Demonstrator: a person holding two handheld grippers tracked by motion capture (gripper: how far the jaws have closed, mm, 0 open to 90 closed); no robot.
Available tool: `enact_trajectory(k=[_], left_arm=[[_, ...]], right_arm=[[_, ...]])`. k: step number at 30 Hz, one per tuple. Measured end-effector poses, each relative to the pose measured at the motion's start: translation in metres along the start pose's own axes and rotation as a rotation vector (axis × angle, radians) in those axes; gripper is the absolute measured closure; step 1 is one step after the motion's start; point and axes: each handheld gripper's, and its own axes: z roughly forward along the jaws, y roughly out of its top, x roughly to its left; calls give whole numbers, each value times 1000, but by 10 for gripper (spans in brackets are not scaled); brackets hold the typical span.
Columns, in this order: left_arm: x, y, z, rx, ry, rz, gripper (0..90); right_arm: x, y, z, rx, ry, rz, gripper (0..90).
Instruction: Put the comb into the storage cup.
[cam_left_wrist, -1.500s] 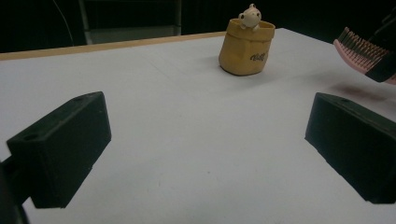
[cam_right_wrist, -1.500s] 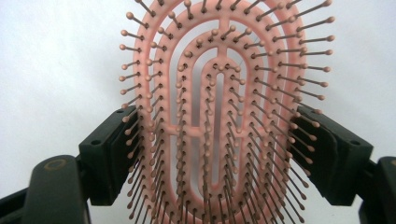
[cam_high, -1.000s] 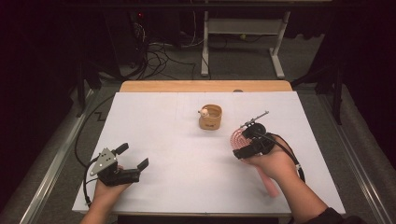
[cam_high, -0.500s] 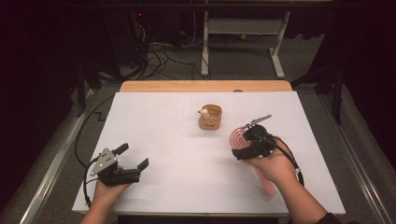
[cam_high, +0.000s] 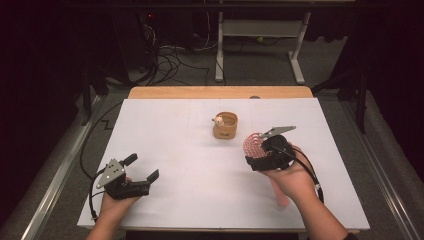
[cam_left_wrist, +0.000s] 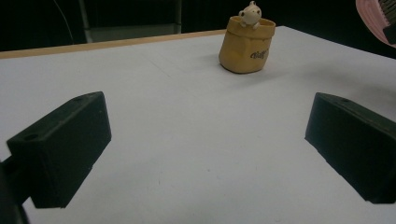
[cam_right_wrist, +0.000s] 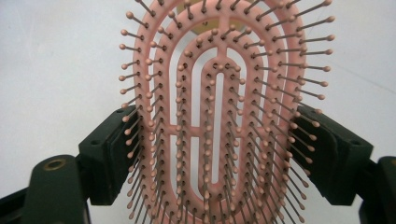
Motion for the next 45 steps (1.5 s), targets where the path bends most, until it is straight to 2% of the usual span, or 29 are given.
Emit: enact_trajectory(k=[16, 37, 45], left_arm=[[0, 0, 1, 0, 1, 1, 9], [-3, 0, 2, 7, 6, 14, 10], [-3, 0, 2, 11, 7, 17, 10]], right_arm=[[0, -11, -15, -181, 3, 19, 207], [-9, -32, -33, -409, 18, 63, 207], [-10, -38, -35, -468, 15, 75, 207]])
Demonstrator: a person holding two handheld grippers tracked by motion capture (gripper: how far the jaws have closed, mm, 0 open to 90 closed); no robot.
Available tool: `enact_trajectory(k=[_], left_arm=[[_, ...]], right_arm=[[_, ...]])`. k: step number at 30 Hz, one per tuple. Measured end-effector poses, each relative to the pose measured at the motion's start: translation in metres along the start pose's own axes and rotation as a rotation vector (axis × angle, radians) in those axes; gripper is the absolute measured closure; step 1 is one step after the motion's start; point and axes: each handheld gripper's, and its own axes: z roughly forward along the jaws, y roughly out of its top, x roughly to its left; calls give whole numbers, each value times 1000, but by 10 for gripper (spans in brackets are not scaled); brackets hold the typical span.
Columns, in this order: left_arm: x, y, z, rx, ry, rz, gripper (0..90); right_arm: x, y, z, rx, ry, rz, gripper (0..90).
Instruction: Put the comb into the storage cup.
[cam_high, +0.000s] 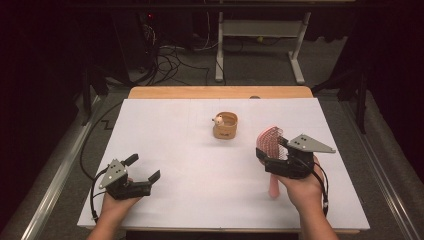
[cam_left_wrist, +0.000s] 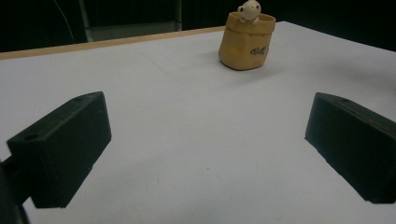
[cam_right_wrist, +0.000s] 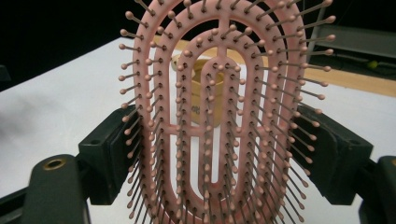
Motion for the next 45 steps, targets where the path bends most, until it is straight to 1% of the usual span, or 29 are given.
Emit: enact_trajectory(k=[3, 11, 13, 14, 20, 31, 34, 35, 38, 39, 43, 45], left_arm=[[0, 0, 0, -3, 2, -2, 10], [0, 0, -1, -4, 4, -2, 10], [0, 1, -1, -2, 3, 4, 10], [0, 1, -1, -2, 2, 5, 10], [0, 1, -1, -4, 0, 5, 10], [0, 1, 0, -3, -1, 4, 10], [0, 1, 0, -2, -4, 3, 10], [0, 1, 0, -3, -4, 2, 10], [-1, 1, 1, -1, -6, 2, 10], [-1, 1, 0, 3, -8, 8, 10], [-2, 1, 1, 4, -11, 7, 11], [-2, 1, 2, 5, -11, 6, 11]], right_arm=[[-1, -1, -1, -21, 4, 8, 207], [-1, -3, -6, -72, 7, 3, 207], [-1, -5, -6, -80, 6, 4, 206], [-2, -6, -6, -77, 7, 1, 206], [0, -10, -9, -103, -1, -7, 206], [1, -16, -11, -116, -13, -4, 206], [3, -16, -11, -121, -24, -20, 206], [3, -16, -12, -123, -22, -16, 206], [5, -15, -12, -138, -22, -26, 206], [7, -14, -12, -143, -24, -25, 206], [13, -11, -11, -153, -26, -55, 206], [15, -8, -10, -157, -20, -53, 206]])
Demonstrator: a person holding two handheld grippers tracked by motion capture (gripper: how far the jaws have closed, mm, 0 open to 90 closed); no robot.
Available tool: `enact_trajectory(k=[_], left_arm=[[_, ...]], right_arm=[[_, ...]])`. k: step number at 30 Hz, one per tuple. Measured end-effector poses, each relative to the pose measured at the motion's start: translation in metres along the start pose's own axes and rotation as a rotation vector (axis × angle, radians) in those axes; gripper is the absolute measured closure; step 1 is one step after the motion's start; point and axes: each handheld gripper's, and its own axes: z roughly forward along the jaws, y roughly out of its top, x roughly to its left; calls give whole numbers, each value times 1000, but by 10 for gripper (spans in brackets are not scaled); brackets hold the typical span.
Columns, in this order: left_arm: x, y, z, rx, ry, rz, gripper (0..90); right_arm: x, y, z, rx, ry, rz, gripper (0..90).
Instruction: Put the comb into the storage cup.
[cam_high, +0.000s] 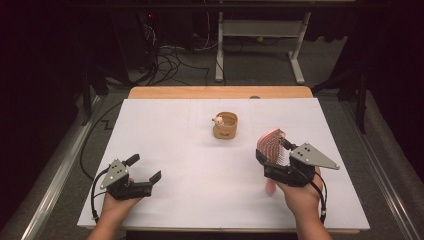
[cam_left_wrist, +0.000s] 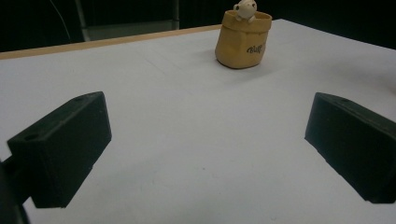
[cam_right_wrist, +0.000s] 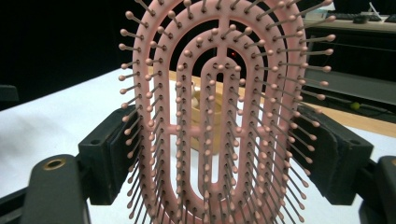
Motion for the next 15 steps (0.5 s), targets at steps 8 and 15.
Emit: enact_trajectory(k=[8, 15], left_arm=[[0, 0, 0, 4, 1, 2, 10], [1, 0, -1, 5, 1, 5, 10]], right_arm=[[3, 10, 11, -20, 12, 7, 206], [6, 19, 22, -27, 14, 4, 206]])
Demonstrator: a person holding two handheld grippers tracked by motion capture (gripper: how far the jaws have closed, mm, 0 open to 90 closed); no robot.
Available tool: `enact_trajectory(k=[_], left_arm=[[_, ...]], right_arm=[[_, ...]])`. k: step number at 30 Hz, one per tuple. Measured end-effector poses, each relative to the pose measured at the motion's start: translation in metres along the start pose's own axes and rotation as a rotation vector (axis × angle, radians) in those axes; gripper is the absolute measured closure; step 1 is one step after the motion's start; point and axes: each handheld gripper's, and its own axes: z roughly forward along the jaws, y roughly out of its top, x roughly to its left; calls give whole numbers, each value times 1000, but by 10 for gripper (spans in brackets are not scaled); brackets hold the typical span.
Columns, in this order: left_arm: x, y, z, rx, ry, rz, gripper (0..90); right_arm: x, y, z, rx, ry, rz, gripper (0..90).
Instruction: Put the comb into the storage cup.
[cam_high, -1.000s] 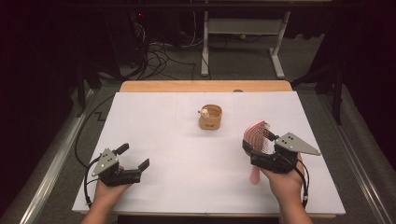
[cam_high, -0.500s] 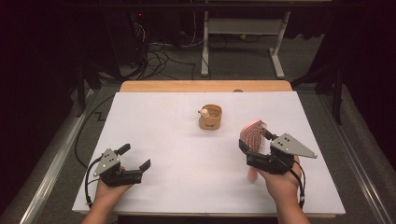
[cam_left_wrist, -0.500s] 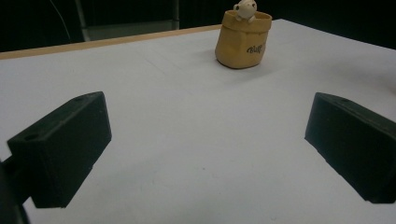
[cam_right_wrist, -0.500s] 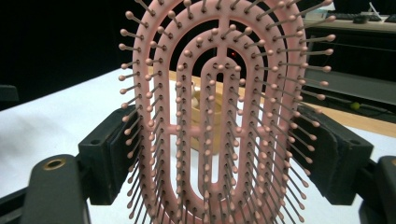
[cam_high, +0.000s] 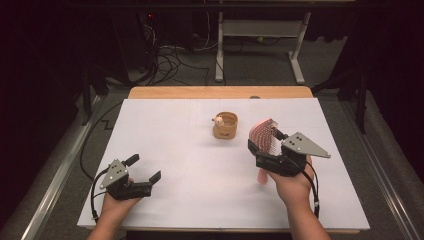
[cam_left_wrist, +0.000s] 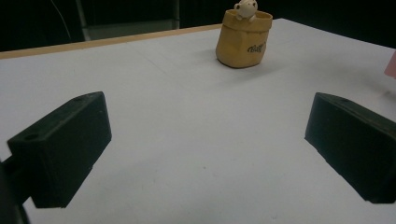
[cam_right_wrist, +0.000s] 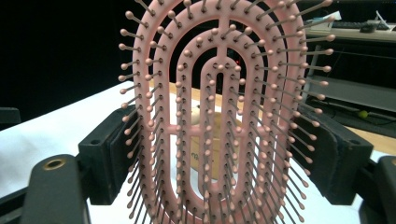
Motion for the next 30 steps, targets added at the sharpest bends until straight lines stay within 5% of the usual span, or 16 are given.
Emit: enact_trajectory(k=[30], left_arm=[[-3, 0, 1, 10, -2, 7, 12]], right_arm=[[4, 14, 27, -42, 1, -10, 206]])
